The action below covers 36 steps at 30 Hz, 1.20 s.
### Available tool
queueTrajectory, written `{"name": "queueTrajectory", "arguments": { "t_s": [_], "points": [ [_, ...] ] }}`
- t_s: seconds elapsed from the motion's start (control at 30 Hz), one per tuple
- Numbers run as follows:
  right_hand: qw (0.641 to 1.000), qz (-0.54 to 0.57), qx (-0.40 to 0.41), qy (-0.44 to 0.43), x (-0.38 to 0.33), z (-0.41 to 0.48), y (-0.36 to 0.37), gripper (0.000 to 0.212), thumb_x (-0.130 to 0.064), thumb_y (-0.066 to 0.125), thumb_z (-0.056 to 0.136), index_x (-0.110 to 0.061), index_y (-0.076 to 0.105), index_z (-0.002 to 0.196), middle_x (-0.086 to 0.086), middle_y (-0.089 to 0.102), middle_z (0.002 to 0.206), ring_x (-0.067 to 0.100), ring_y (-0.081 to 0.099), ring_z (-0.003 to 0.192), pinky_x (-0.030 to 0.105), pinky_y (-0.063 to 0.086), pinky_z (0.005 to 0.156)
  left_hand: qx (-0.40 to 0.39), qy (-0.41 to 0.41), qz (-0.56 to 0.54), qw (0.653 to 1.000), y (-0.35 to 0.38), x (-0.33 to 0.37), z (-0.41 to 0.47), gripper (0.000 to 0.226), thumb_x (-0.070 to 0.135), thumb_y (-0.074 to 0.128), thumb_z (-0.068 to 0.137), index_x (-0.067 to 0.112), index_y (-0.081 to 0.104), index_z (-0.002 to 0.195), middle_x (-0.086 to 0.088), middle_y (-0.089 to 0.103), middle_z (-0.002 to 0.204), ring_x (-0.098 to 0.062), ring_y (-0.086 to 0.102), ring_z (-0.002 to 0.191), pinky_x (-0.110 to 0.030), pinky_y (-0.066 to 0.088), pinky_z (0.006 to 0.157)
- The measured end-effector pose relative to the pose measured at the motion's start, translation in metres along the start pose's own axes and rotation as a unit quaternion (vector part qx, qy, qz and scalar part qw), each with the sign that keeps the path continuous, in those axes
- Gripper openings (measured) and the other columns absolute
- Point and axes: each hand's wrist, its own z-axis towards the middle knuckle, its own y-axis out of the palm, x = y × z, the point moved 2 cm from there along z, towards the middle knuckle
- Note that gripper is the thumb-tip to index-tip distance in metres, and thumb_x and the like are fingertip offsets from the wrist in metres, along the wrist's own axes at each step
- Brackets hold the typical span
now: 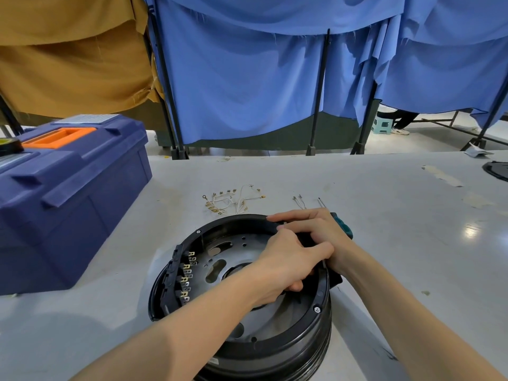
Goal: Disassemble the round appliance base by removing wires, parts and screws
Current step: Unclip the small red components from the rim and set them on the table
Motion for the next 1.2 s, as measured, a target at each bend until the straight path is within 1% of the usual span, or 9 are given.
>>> {"name": "queueTrajectory", "arguments": {
  "t_s": [0.1,0.3,0.47,0.63,0.77,0.93,1.0,1.13,1.2],
  "points": [
    [1.000,0.007,0.004,0.000,0.0005,-0.0001,-0.0004,0.025,0.004,0.064,0.081,-0.012,0.079,0.093,0.005,0.076,0.081,0.008,0.072,0.075,0.011,0.051,0.064,0.005,0.002,0.003,1.000,0.0001,0.0012,-0.0008,0.030,0.039,0.059,0.061,0.013,0.045,0.059,0.002,0.041,0.048,-0.011,0.032,0.030,-0.014,0.025,0.036],
    [1.000,0.013,-0.001,-0.001,0.0014,0.0002,-0.0012,0.026,0.005,0.062,0.081,-0.010,0.078,0.096,0.006,0.077,0.089,0.008,0.072,0.085,0.009,0.051,0.067,0.028,0.010,-0.003,1.000,-0.0004,0.0031,-0.0011,0.032,0.026,0.063,0.075,0.013,0.044,0.053,0.007,0.039,0.036,-0.009,0.029,0.027,-0.011,0.022,0.034],
    [1.000,0.008,-0.004,-0.008,0.0011,0.0008,-0.0019,0.026,0.005,0.063,0.081,-0.010,0.078,0.096,0.005,0.077,0.090,0.008,0.072,0.086,0.010,0.051,0.067,0.032,0.016,0.006,0.999,-0.0009,0.0048,-0.0030,0.032,0.026,0.063,0.076,0.013,0.046,0.052,0.008,0.039,0.033,-0.007,0.028,0.024,-0.011,0.021,0.033],
    [1.000,0.020,-0.003,0.002,0.0030,0.0014,-0.0029,0.025,0.005,0.063,0.080,-0.008,0.078,0.096,0.008,0.076,0.085,0.009,0.072,0.078,0.012,0.051,0.064,0.014,-0.024,-0.032,0.999,-0.0003,0.0048,-0.0030,0.032,0.027,0.063,0.076,0.015,0.042,0.055,0.011,0.034,0.030,-0.006,0.027,0.026,-0.011,0.021,0.034],
    [0.999,0.031,-0.013,0.007,0.0044,0.0026,-0.0040,0.025,0.005,0.064,0.080,-0.007,0.078,0.097,0.010,0.076,0.086,0.012,0.072,0.079,0.015,0.052,0.067,-0.004,-0.059,-0.083,0.995,0.0000,0.0055,-0.0029,0.025,0.028,0.062,0.076,0.015,0.045,0.064,0.007,0.034,0.035,-0.010,0.025,0.033,-0.014,0.018,0.038],
    [1.000,0.017,-0.008,-0.009,0.0057,0.0023,-0.0021,0.027,0.004,0.062,0.081,-0.013,0.079,0.094,0.006,0.077,0.089,0.011,0.072,0.086,0.013,0.052,0.069,0.018,0.021,0.004,1.000,0.0000,0.0039,-0.0050,0.036,0.024,0.065,0.076,0.015,0.042,0.049,0.008,0.034,0.033,-0.007,0.025,0.026,-0.013,0.019,0.033],
    [1.000,0.019,-0.007,-0.012,0.0058,0.0024,-0.0020,0.027,0.004,0.062,0.081,-0.012,0.079,0.094,0.006,0.077,0.090,0.010,0.072,0.086,0.012,0.052,0.069,0.024,0.034,0.023,0.999,-0.0006,0.0034,-0.0062,0.036,0.026,0.065,0.075,0.015,0.041,0.050,0.007,0.033,0.035,-0.007,0.024,0.025,-0.012,0.019,0.032],
    [1.000,0.025,-0.013,-0.006,0.0054,0.0034,-0.0043,0.026,0.005,0.063,0.080,-0.008,0.078,0.097,0.006,0.076,0.084,0.007,0.071,0.079,0.012,0.051,0.066,0.010,-0.036,-0.060,0.998,-0.0001,0.0045,-0.0039,0.028,0.028,0.061,0.077,0.015,0.044,0.060,0.008,0.035,0.033,-0.008,0.026,0.029,-0.012,0.020,0.036],
    [1.000,0.026,-0.014,-0.004,0.0053,0.0038,-0.0050,0.025,0.005,0.063,0.081,-0.007,0.077,0.098,0.006,0.076,0.083,0.008,0.071,0.077,0.013,0.051,0.065,0.000,-0.043,-0.077,0.996,0.0011,0.0054,-0.0035,0.027,0.027,0.061,0.078,0.015,0.045,0.060,0.009,0.033,0.033,-0.008,0.025,0.031,-0.013,0.019,0.036]
  ]
}}
